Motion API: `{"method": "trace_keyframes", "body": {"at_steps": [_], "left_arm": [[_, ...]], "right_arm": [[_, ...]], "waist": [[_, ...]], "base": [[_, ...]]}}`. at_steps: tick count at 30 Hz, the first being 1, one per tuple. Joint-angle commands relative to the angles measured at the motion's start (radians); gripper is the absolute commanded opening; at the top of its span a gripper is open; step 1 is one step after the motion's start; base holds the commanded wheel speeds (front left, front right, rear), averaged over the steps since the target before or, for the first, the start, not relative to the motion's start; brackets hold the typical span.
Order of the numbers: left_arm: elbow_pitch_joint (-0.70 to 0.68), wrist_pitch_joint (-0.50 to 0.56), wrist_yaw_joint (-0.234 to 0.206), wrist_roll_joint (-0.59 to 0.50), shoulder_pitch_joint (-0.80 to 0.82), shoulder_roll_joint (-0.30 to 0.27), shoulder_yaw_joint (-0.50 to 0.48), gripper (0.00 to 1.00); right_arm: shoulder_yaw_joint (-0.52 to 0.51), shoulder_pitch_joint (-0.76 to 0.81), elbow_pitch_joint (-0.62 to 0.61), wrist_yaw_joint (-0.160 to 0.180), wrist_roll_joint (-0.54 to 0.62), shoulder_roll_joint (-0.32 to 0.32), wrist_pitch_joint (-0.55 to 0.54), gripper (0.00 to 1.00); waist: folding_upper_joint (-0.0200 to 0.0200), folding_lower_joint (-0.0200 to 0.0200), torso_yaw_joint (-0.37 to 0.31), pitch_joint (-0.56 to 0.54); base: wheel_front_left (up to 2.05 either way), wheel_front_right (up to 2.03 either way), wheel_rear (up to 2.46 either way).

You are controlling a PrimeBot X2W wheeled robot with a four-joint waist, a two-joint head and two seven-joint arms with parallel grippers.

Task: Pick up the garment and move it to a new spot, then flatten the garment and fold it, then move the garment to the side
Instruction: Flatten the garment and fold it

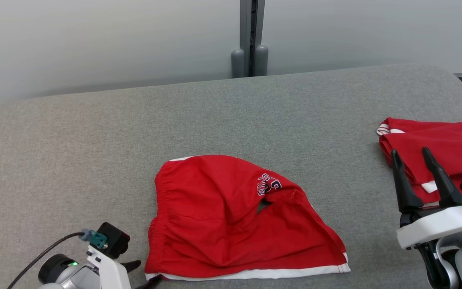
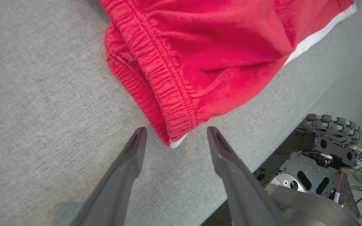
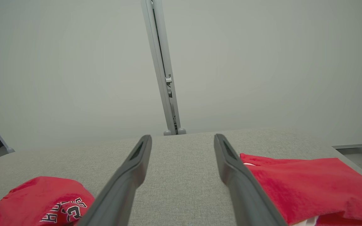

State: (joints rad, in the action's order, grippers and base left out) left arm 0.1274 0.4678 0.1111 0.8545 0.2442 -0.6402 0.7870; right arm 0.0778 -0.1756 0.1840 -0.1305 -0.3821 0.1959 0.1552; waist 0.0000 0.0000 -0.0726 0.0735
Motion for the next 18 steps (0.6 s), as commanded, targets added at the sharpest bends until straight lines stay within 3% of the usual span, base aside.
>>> {"method": "trace_keyframes", "body": {"at_steps": [1,5,10,18], "left_arm": [[-0.014,-0.017,-0.013,0.002,-0.015,-0.015,-0.015,1.0],[-0.08,-0.101,-0.066,-0.006,-0.046,-0.054,-0.077,1.0],[-0.167,-0.287,-0.194,-0.068,-0.084,-0.085,-0.187,1.0],[-0.234,-0.55,-0.391,-0.115,-0.18,-0.02,-0.32,1.0]], "right_arm": [[-0.004,0.001,0.004,0.0,-0.003,0.01,-0.002,1.0],[-0.019,0.014,0.003,0.0,0.003,0.012,0.003,1.0],[-0.02,0.032,-0.009,0.0,0.007,0.002,0.02,1.0],[-0.028,0.066,-0.028,0.0,0.021,-0.025,0.067,1.0]], "waist": [[0.0,0.0,0.001,-0.003],[0.0,0.0,0.014,-0.017],[0.0,0.0,0.037,-0.042],[0.0,0.0,0.064,-0.076]], "base": [[0.0,0.0,0.0],[0.0,0.0,0.0],[0.0,0.0,0.0],[0.0,0.0,0.0]]}}
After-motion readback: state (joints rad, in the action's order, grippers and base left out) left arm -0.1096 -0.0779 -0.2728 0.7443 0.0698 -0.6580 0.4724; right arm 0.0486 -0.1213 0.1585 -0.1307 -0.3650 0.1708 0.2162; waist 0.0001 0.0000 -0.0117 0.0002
